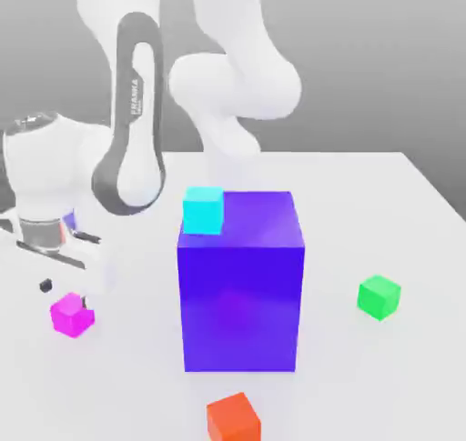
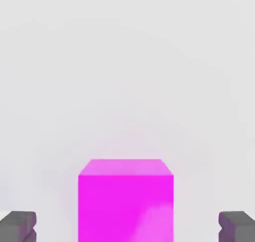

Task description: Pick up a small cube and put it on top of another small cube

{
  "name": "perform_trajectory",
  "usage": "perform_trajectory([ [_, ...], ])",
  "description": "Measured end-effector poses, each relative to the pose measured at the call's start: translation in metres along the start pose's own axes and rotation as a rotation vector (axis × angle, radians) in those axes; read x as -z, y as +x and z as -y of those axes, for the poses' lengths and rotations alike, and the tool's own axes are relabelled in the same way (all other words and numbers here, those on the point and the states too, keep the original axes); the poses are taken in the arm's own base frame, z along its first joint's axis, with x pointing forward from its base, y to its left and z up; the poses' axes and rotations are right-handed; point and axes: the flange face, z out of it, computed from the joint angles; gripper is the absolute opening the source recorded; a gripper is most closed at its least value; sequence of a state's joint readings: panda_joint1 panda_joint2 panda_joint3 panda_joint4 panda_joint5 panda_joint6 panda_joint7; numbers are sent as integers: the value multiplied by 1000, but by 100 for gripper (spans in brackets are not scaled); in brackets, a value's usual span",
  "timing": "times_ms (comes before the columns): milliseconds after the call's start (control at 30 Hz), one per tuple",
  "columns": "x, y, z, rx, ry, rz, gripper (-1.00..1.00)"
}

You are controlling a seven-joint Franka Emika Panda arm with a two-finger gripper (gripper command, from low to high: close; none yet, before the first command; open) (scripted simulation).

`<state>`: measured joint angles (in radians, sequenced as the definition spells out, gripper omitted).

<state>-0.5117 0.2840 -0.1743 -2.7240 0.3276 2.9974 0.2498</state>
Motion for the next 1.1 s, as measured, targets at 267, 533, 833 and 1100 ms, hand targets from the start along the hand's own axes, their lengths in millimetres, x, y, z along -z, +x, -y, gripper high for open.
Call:
perform_trajectory([
  [267,-9,-1,0,-1,0,3,-100],
  [533,62,7,8,-1,22,-30,-100],
  [833,145,25,86,8,169,-224,-100],
  [1100,188,-73,192,50,278,-228,-100],
])
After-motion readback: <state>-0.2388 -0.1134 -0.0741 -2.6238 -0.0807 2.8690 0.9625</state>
